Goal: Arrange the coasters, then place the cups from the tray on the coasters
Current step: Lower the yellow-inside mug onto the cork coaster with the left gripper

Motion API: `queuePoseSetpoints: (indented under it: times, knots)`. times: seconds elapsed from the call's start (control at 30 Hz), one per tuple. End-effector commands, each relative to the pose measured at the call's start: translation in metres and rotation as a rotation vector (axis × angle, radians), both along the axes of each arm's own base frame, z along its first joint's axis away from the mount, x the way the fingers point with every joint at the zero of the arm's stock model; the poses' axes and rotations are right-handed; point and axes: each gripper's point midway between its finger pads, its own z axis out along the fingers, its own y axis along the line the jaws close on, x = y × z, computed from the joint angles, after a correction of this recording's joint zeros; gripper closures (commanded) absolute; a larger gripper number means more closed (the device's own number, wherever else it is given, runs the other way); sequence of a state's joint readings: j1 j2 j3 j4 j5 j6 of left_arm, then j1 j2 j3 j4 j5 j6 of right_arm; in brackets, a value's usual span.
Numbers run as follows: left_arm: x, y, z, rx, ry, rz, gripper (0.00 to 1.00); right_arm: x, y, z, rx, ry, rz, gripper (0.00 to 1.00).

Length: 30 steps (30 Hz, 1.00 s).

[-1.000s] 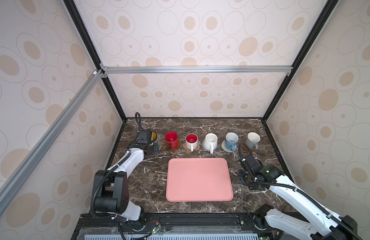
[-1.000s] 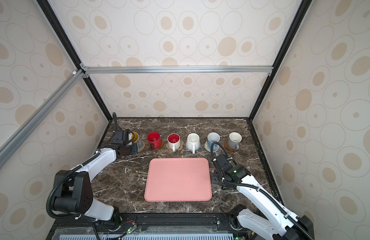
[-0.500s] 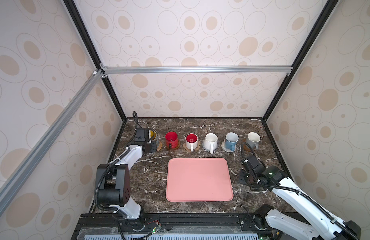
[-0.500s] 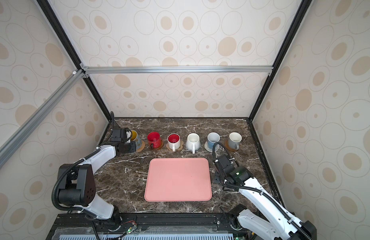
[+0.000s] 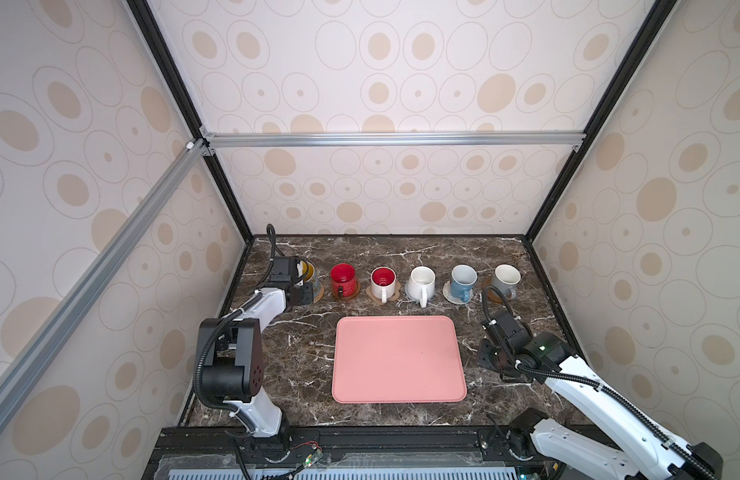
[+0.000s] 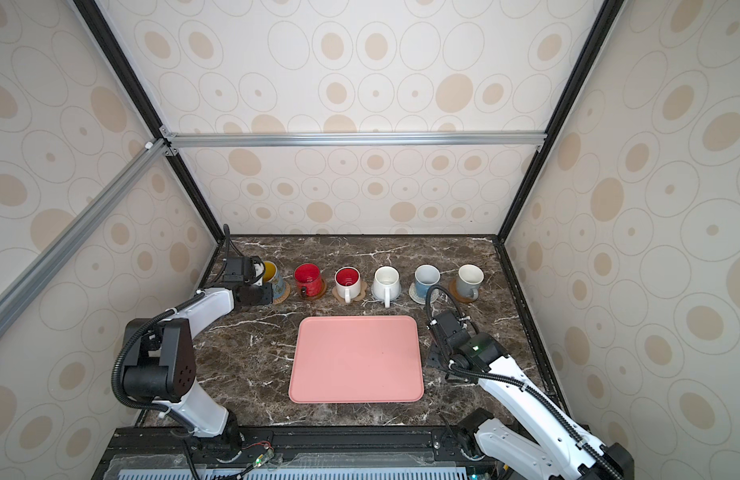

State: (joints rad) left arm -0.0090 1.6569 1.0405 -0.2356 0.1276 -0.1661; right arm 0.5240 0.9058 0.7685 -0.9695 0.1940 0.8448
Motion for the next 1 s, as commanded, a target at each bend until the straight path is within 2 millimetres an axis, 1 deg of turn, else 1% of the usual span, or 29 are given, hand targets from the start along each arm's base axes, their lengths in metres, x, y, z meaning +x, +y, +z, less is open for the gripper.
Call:
queuePoseSetpoints:
  times: [0.0, 0.43, 0.67, 0.77, 0.97]
  knots:
    - [0.037, 0.003, 0.048, 0.017, -0.181, -0.028, 1.00, -0.005, -0.009, -0.004, -0.026, 0.013, -0.031, 0.50]
    - [0.030, 0.003, 0.027, 0.015, -0.144, -0.033, 1.00, -0.009, -0.007, -0.012, -0.009, 0.026, -0.037, 0.49]
    - [0.026, 0.008, 0.022, 0.047, -0.123, -0.024, 1.00, -0.011, -0.010, -0.010, -0.008, 0.010, -0.042, 0.50]
    - [0.025, 0.007, 0.019, 0.038, -0.117, -0.028, 0.98, -0.012, -0.013, -0.010, -0.009, 0.000, -0.052, 0.50]
    - [0.019, 0.006, 0.008, 0.032, -0.089, -0.026, 0.94, -0.014, -0.016, -0.009, -0.009, -0.016, -0.061, 0.50]
